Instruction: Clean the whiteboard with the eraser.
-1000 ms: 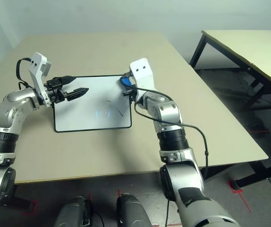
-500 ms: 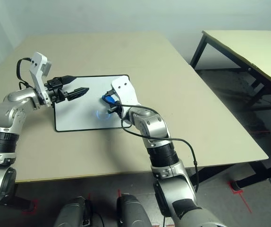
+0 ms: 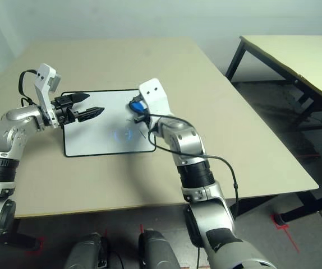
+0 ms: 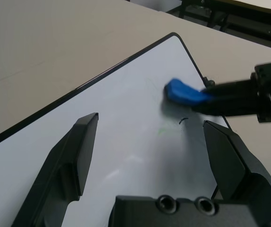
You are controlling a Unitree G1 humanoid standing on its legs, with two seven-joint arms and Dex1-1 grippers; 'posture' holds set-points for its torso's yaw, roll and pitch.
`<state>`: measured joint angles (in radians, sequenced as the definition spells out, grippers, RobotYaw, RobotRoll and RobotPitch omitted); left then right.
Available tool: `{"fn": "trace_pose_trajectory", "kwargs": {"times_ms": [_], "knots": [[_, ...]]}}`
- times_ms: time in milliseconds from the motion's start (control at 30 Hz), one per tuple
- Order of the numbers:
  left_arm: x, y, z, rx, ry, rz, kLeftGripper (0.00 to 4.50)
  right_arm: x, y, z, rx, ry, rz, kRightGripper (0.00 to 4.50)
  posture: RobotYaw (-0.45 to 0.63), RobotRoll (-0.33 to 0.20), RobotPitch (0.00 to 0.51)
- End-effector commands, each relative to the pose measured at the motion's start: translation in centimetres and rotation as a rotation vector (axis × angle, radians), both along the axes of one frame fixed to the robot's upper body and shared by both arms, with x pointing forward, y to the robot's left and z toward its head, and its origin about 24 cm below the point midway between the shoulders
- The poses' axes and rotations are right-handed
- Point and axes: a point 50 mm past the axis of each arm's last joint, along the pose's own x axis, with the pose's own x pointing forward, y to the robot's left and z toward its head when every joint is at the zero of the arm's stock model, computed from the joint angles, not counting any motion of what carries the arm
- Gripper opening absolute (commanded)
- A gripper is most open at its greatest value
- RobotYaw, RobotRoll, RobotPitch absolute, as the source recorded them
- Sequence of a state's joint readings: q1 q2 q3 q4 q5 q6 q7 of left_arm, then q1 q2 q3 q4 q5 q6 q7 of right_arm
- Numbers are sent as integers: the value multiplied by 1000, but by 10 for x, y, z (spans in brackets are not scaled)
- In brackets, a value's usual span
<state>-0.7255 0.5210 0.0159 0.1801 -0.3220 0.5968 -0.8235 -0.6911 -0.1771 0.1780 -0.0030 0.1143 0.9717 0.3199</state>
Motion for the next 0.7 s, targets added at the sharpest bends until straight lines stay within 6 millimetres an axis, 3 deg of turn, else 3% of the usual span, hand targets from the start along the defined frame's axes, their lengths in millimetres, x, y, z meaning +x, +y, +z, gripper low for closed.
{"fn": "trace_pose_trajectory", "kwargs": {"times_ms": [33,167,467,567,700], "knots": [[-4,0,-4,21,25,-12,4500,-9,5,-14,-37,77,34,567,-13,0,45],[-5,0,-4,28,34,-14,4500,-2,-3,-13,-72,65,16,567,-9,0,46],[-8,-2,-5,33,39,-23,4500,35,-46,40,-259,-211,-61,566,-17,0,51],[-9,-3,-5,31,40,-26,4500,37,-46,42,-274,-224,-43,566,-18,0,50],[-10,-4,-5,30,44,-29,4500,24,-31,31,-288,-182,75,566,-19,0,52]]}}
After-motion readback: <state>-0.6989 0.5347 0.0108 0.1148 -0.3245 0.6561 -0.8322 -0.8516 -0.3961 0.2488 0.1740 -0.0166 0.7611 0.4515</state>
